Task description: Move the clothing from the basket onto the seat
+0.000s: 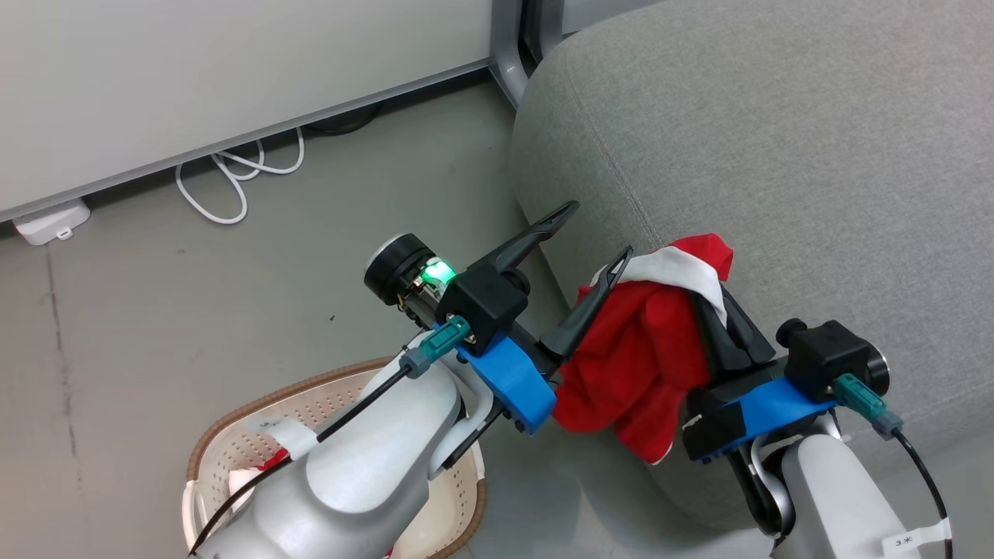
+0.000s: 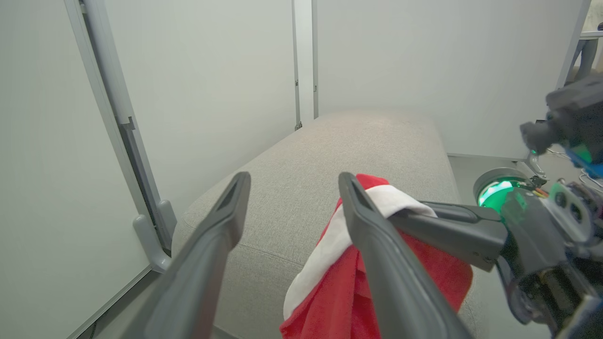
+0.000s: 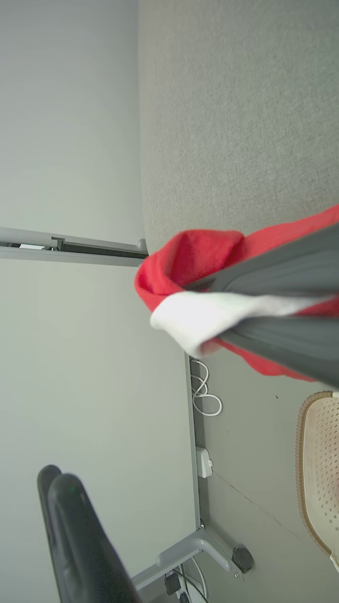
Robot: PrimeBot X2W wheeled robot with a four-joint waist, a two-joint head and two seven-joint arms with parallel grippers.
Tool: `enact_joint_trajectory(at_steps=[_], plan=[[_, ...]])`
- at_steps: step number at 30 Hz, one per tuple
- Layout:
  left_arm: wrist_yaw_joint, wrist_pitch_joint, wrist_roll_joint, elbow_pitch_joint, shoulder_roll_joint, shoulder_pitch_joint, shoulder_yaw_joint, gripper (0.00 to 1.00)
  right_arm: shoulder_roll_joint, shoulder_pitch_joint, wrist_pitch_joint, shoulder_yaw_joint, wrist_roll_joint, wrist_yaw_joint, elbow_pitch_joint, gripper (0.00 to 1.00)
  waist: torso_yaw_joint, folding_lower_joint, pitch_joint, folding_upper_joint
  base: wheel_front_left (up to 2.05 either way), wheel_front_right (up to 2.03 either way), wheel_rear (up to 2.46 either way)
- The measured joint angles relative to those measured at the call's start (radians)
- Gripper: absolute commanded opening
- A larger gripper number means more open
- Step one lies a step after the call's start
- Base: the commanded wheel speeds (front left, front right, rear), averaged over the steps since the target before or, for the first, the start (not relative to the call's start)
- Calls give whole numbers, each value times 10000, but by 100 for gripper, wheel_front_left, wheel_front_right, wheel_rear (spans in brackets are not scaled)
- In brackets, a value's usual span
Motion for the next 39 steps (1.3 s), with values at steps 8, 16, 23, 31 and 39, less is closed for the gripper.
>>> enact_joint_trajectory(at_steps=[8, 16, 23, 31, 39], plan=[[-25, 0, 0, 100, -44, -144, -69, 100, 4, 77, 0, -301, 8, 0, -272, 0, -116, 0, 82, 0, 0, 0, 0], [46, -2, 59, 35, 33, -238, 25, 100, -23, -447, 2, -1055, -171, 0, -974, 0, 23, 0, 313, 0, 0, 0, 0], [153, -2, 192, -150, 150, -498, 123, 100, -566, -2351, 0, -2357, -224, 0, -1634, 0, 138, 0, 1061, 0, 0, 0, 0], [153, 42, 491, -357, 389, -1190, 115, 100, -1569, -4709, 0, -3923, -224, 0, -2188, 0, 395, 1, 2427, 0, 0, 0, 0], [238, 63, 779, -642, 575, -1846, 146, 100, -3047, -6543, 0, -5348, -155, 0, -1814, 0, 804, 2, 3877, 0, 0, 0, 0]])
